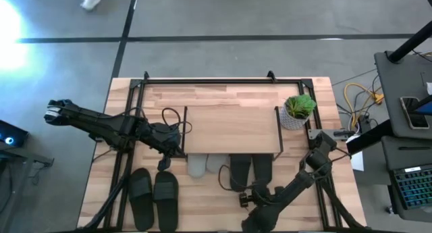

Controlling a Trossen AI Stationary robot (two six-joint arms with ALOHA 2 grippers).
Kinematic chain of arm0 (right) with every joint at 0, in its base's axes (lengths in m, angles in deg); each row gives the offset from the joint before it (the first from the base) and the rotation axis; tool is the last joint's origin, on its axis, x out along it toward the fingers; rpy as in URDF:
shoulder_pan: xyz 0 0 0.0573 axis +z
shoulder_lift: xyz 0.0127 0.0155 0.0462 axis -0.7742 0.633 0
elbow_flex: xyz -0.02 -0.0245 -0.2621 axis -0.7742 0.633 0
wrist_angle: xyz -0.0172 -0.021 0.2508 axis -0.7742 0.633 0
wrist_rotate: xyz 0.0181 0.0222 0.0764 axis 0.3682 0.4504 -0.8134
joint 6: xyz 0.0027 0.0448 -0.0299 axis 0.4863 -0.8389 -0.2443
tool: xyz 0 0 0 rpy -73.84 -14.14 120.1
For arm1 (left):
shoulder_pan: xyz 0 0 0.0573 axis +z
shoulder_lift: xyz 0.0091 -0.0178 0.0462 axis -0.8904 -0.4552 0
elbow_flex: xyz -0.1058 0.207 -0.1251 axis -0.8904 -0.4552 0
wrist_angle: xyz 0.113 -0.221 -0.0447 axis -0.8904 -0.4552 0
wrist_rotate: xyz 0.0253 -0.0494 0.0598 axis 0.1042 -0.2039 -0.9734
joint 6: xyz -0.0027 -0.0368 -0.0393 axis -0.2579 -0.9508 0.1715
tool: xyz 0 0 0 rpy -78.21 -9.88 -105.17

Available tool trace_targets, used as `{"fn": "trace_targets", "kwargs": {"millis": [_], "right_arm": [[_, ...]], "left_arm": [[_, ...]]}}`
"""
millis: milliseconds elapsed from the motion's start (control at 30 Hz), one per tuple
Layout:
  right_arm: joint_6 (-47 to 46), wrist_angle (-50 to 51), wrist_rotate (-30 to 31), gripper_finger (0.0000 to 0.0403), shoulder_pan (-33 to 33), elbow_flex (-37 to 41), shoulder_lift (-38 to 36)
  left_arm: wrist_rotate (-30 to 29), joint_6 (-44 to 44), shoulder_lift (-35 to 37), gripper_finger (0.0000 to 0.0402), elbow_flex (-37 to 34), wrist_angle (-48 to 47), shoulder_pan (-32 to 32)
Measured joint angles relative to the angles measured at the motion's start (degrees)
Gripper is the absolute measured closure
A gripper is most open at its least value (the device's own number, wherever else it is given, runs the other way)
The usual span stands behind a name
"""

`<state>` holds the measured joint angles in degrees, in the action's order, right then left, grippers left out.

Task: Pick and place slides into the shelf
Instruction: Move the black slides under the shelf

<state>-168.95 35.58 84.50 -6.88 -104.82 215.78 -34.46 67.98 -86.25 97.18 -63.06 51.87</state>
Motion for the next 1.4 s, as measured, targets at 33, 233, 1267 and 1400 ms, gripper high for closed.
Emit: {"fn": "trace_targets", "kwargs": {"millis": [33, 233, 1267, 1400], "right_arm": [[-0.1, -2.3, 0.1, 0.0394, 0.2, 0.0, -0.5], [1.4, -16.1, 3.0, 0.0394, 1.1, -0.5, -1.4], [14.5, -12.8, 5.6, 0.0394, -8.4, -1.4, -0.2], [10.0, -12.1, 3.2, 0.0394, -4.6, -3.7, -0.5]], "left_arm": [[0.0, 0.0, 0.0, 0.0402, 0.0, 0.0, 0.0], [0.0, 0.0, 0.0, 0.0402, 0.0, 0.0, 0.1], [-0.2, 0.0, 0.0, 0.0402, 0.0, -0.1, 0.0], [-0.2, 0.0, 0.0, 0.0402, 0.0, -0.1, 0.0]]}}
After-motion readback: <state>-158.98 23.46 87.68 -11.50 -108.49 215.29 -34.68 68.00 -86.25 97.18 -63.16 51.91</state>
